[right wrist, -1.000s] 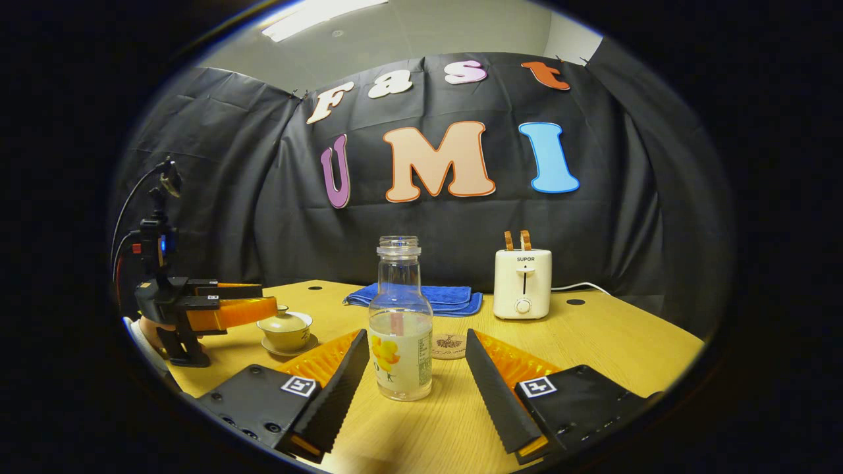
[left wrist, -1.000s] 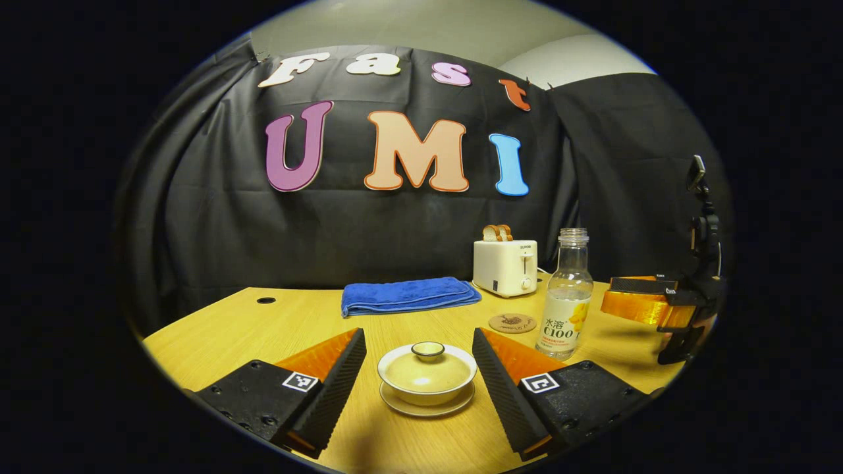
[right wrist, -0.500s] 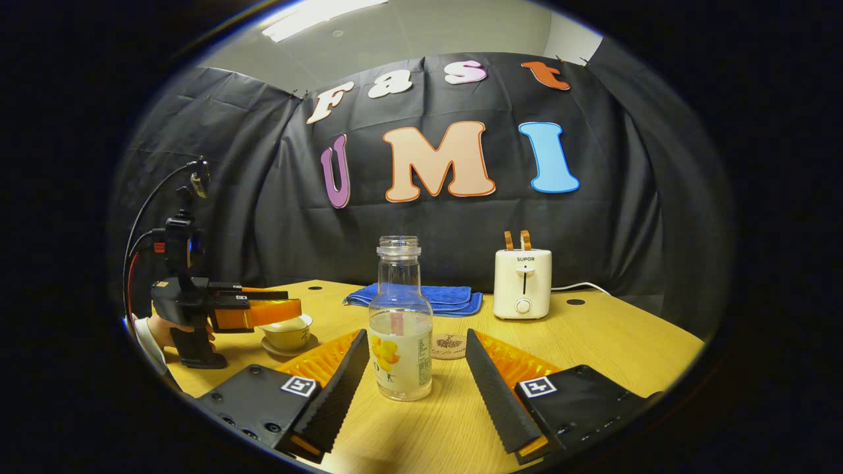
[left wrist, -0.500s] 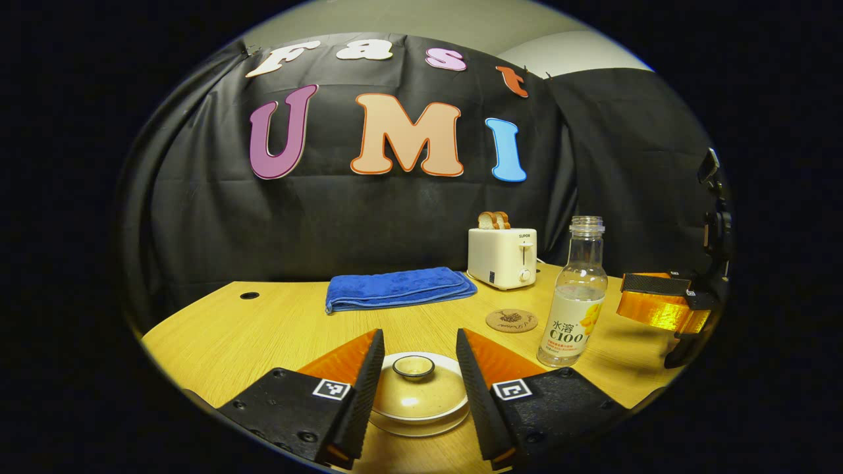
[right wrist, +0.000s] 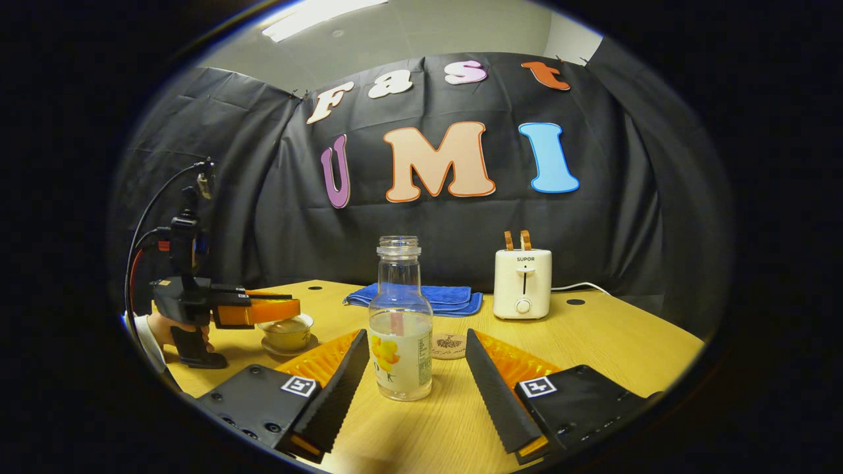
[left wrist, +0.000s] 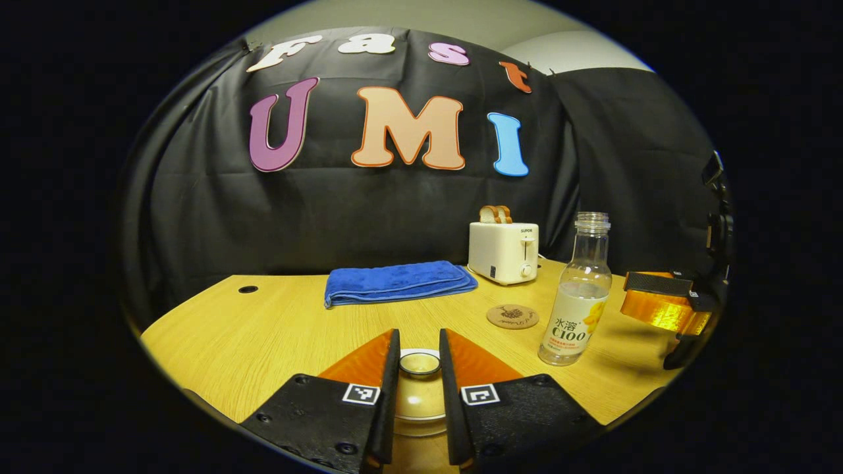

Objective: Open the teacup lid with one hand, grasp the water bottle and pour water into the teacup with the other hand; after pouring, place the water bottle on the coaster and then close the teacup lid.

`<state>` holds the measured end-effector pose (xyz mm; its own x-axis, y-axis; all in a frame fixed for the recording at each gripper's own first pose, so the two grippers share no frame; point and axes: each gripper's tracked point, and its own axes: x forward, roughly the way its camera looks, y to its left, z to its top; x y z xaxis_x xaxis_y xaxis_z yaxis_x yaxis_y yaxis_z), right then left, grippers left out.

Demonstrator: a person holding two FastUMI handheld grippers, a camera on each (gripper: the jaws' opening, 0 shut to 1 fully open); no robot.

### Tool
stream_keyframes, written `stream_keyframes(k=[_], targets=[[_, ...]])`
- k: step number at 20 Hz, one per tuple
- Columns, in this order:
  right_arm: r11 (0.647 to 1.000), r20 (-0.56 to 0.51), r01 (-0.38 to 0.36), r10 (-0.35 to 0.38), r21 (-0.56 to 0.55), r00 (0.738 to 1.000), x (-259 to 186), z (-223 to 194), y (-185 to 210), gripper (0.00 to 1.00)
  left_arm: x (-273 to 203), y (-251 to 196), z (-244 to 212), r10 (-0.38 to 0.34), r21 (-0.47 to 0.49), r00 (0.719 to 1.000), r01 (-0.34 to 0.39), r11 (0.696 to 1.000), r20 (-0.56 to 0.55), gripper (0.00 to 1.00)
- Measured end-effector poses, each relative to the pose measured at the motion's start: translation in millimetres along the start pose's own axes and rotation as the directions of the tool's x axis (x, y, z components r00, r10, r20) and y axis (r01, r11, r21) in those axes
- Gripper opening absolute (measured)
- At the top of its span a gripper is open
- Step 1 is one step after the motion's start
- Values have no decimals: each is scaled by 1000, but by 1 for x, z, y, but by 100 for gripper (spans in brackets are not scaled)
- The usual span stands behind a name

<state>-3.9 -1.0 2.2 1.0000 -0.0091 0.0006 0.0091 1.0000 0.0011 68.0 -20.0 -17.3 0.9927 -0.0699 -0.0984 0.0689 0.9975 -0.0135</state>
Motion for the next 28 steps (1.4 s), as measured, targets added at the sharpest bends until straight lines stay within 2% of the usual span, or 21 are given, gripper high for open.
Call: stream_keyframes(k=[2, 7, 14, 15, 16, 20, 21, 22, 24, 25, 27, 28], targets=[[1000, 0, 0, 0, 0, 1000, 0, 1, 0, 95, 0, 1, 0, 1, 1, 1000, -1, 1000, -5, 30], [1000, 0, 0, 0, 0, 1000, 0, 0, 0, 95, -2, 3, 0, 11, -3, 1000, -11, 1000, 8, 28], [1000, 0, 0, 0, 0, 1000, 2, 0, 0, 95, -5, 8, 12, 37, -20, 996, -35, 999, 82, 28], [1000, -1, 0, 0, 0, 1000, 2, 0, 0, 92, -6, 9, 12, 40, -20, 996, -38, 999, 82, 28], [1000, -1, -4, 4, 0, 1000, 3, 0, 0, 95, -6, 10, 13, 44, -21, 995, -43, 999, 85, 28], [999, -7, -44, 44, 3, 999, 3, -1, 8, 95, -10, 21, 14, 92, -41, 991, -88, 995, 92, 28], [999, -7, -43, 43, 3, 999, 3, -1, 6, 92, -12, 23, 13, 103, -38, 990, -100, 994, 92, 28], [999, -7, -42, 42, 3, 999, 5, -2, 6, 95, -14, 25, 13, 109, -35, 989, -106, 994, 96, 28], [999, -15, -51, 51, 3, 999, 10, -3, 8, 95, -19, 30, 15, 121, -37, 988, -118, 992, 99, 28], [998, -30, -59, 59, 6, 998, 13, -6, 11, 92, -22, 32, 15, 125, -43, 987, -121, 992, 98, 28], [998, -67, -66, 66, 6, 996, 20, -12, 12, 95, -27, 37, 14, 132, -49, 986, -128, 991, 100, 28], [998, -83, -67, 67, 7, 994, 23, -14, 12, 92, -29, 39, 14, 137, -51, 986, -133, 990, 99, 28]])
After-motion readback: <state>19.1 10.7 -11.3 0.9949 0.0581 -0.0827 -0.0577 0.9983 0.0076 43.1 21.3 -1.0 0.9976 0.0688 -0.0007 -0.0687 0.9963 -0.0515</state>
